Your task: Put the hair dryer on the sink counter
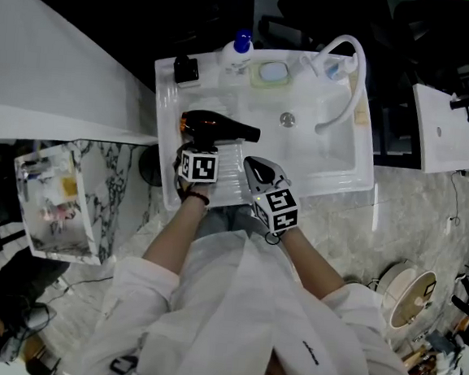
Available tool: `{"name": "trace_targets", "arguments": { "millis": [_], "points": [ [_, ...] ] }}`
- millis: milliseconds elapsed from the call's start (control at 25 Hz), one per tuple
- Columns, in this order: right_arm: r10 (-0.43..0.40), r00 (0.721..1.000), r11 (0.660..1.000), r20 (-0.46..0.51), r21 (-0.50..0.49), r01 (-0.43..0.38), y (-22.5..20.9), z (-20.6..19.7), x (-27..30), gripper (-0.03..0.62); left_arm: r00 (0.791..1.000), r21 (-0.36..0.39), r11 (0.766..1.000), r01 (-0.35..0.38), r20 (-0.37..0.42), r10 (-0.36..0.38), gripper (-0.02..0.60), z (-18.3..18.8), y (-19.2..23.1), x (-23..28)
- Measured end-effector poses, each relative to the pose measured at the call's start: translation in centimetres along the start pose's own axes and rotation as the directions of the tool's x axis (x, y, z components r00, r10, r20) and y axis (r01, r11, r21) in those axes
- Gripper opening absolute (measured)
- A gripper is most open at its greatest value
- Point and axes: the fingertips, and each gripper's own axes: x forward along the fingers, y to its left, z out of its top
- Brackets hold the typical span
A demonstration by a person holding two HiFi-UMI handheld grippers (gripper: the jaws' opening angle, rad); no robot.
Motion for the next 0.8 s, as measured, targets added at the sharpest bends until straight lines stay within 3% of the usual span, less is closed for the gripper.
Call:
{"name": "trace_targets", "arguments": {
  "millis": [480, 800],
  "points": [
    [-0.013, 1.0, 1.0, 0.011, 0.001, 0.012, -0.2, 0.2, -0.7, 0.017, 1.0, -0.006, 1.0, 0.004, 0.022, -0.004, 0.307, 0.0, 0.3, -0.8],
    [-0.01, 1.0, 1.0, 0.026, -0.008, 0.01, 0.1, 1.2, -1.2, 0.017, 0.992, -0.012, 0.998, 0.056, 0.111, -0.055, 0.307, 1.4, 0.4, -4.8]
  ]
}}
